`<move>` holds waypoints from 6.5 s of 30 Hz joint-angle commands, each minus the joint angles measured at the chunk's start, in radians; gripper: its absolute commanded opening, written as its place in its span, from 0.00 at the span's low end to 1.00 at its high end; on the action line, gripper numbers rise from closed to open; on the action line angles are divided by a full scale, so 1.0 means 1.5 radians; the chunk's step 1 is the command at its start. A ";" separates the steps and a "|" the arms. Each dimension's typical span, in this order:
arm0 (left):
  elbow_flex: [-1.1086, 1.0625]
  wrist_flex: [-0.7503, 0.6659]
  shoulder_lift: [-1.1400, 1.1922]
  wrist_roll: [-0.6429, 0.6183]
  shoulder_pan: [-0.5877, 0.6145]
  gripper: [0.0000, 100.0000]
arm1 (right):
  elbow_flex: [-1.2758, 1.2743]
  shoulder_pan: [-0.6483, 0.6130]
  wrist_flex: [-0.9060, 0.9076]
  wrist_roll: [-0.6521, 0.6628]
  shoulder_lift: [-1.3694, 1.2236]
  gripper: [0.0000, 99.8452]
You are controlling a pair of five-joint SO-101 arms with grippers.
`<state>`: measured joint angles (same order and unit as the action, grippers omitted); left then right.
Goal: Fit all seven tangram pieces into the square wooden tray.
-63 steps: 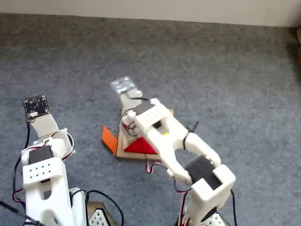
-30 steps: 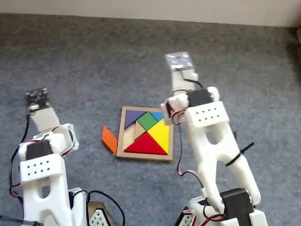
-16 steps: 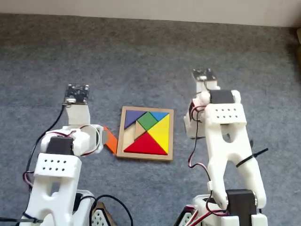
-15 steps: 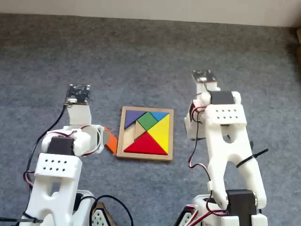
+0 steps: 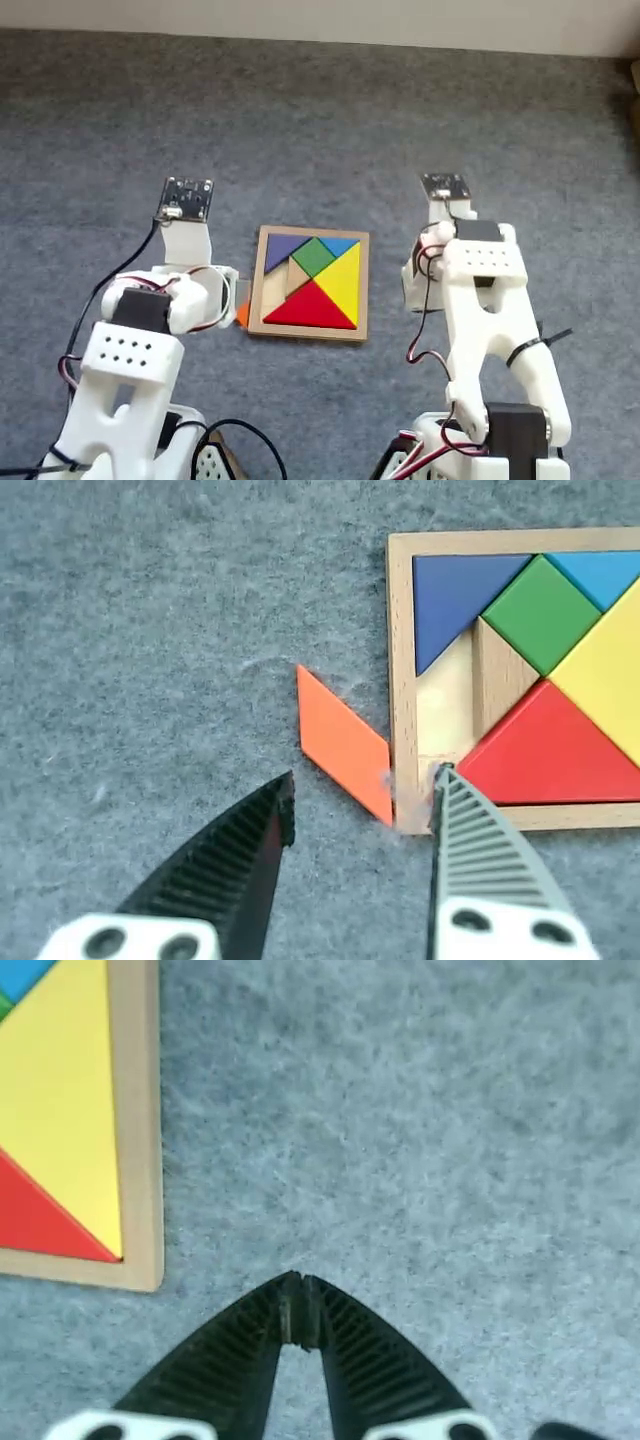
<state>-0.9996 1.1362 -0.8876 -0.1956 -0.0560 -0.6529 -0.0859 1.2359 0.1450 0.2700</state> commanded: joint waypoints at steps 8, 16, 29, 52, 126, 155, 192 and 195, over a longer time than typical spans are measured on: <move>0.122 0.039 0.069 -0.012 0.202 0.23 | 0.093 -0.135 -0.015 0.002 0.031 0.00; 0.122 0.037 0.071 -0.011 0.426 0.23 | 0.174 -0.382 -0.046 0.002 0.022 0.03; 0.020 -0.048 0.069 -0.011 0.519 0.23 | 0.407 -0.586 -0.058 0.002 -0.249 0.23; 0.018 -0.050 0.070 -0.012 0.550 0.23 | 0.622 -0.589 -0.057 0.003 -0.590 0.23; 0.017 -0.049 0.073 -0.012 0.549 0.23 | 0.682 -0.493 0.196 -0.444 -0.524 0.23; 0.017 -0.050 0.073 -0.012 0.548 0.23 | 0.709 -0.419 0.331 -0.179 -0.276 0.00; -0.002 -0.082 0.073 -0.012 0.533 0.23 | 0.127 -0.474 -0.187 0.011 -0.215 0.00; -0.002 -0.082 0.073 -0.012 0.533 0.23 | 0.149 -0.472 -0.188 0.011 -0.222 0.00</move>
<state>-1.0088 1.0273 -0.7787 -0.2064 0.7633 -0.4672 -0.7902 0.9643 0.1496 -0.0460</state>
